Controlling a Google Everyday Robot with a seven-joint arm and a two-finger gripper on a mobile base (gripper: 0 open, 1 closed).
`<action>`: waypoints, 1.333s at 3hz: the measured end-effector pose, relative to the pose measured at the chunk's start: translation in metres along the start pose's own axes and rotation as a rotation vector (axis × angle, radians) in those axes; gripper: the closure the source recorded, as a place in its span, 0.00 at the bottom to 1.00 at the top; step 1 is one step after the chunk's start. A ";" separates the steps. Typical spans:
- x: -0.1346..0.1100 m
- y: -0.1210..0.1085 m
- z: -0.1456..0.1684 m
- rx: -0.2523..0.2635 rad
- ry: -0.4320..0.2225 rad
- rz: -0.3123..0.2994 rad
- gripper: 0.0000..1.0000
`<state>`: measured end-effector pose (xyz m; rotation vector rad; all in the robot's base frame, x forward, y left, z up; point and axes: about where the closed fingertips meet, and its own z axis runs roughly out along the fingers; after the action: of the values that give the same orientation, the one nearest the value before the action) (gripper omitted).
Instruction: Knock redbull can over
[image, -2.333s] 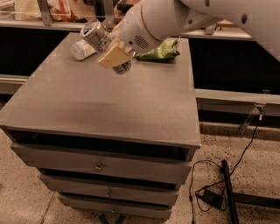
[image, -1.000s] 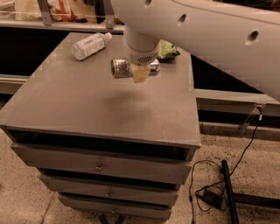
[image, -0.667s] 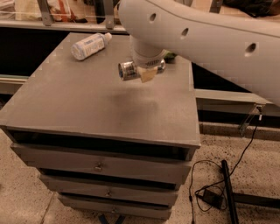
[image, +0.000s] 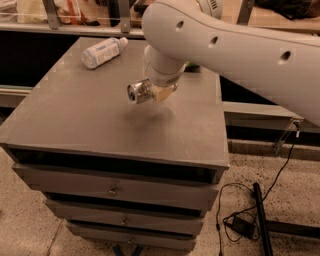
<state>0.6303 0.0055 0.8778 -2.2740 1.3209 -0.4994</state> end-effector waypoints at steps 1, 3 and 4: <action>-0.015 0.006 0.009 -0.009 -0.050 -0.017 0.85; -0.027 0.015 0.015 -0.012 -0.089 -0.003 0.39; -0.029 0.018 0.012 -0.014 -0.099 0.004 0.15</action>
Offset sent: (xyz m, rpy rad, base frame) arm -0.0175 0.0229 -0.0299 0.0657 0.0652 0.0529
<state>0.6102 0.0258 0.8551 -2.2757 1.2840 -0.3721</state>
